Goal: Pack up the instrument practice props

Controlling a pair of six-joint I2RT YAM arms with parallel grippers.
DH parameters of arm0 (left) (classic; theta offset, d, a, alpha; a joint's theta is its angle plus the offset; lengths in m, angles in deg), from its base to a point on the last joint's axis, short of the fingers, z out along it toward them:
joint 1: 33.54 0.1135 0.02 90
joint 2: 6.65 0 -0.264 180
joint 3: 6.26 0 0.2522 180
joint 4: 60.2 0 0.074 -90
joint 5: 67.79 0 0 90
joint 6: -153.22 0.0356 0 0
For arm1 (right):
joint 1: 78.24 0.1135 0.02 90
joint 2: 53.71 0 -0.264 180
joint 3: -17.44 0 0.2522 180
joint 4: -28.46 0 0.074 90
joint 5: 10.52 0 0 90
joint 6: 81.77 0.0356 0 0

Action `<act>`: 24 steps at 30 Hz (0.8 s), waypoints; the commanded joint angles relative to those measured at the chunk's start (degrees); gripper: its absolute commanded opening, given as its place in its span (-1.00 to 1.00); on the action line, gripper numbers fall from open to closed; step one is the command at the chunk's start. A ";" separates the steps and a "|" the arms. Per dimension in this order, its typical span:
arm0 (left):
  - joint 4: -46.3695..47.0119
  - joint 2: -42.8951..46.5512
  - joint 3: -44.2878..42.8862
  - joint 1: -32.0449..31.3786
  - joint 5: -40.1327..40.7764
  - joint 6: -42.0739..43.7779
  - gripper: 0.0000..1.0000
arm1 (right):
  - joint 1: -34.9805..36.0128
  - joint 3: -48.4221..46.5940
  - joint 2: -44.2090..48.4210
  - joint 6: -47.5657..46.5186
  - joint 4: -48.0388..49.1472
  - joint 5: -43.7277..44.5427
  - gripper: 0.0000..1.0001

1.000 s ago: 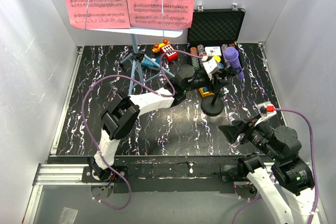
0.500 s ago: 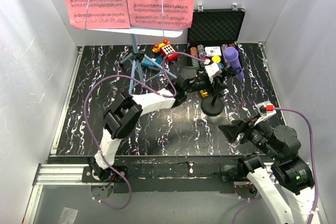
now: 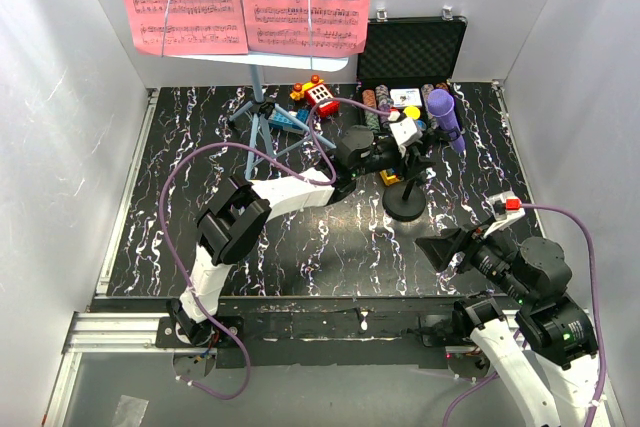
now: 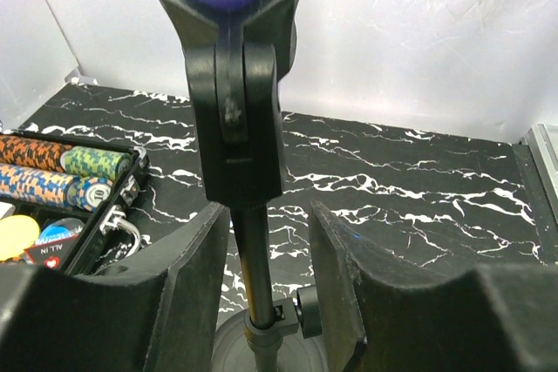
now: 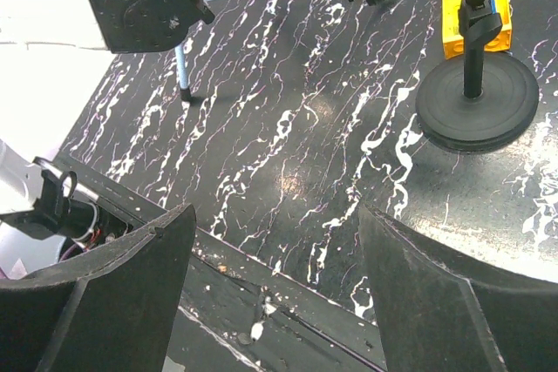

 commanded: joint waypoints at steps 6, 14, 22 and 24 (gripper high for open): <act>0.72 1.18 -3.15 -0.13 -1.04 -0.05 -0.58 | 0.26 0.35 -0.79 -0.34 2.62 0.39 0.66; -1.21 2.32 -2.71 -0.13 -0.08 0.56 -1.00 | 0.26 0.18 -0.70 -0.43 2.36 0.30 0.66; -10.34 14.51 3.25 -1.79 9.49 6.61 -1.00 | 0.26 -1.49 -2.11 -1.74 1.39 -1.28 0.66; -12.89 19.09 5.89 -2.32 12.13 7.59 -1.00 | 0.26 -1.93 -2.64 -2.36 1.39 -1.20 0.66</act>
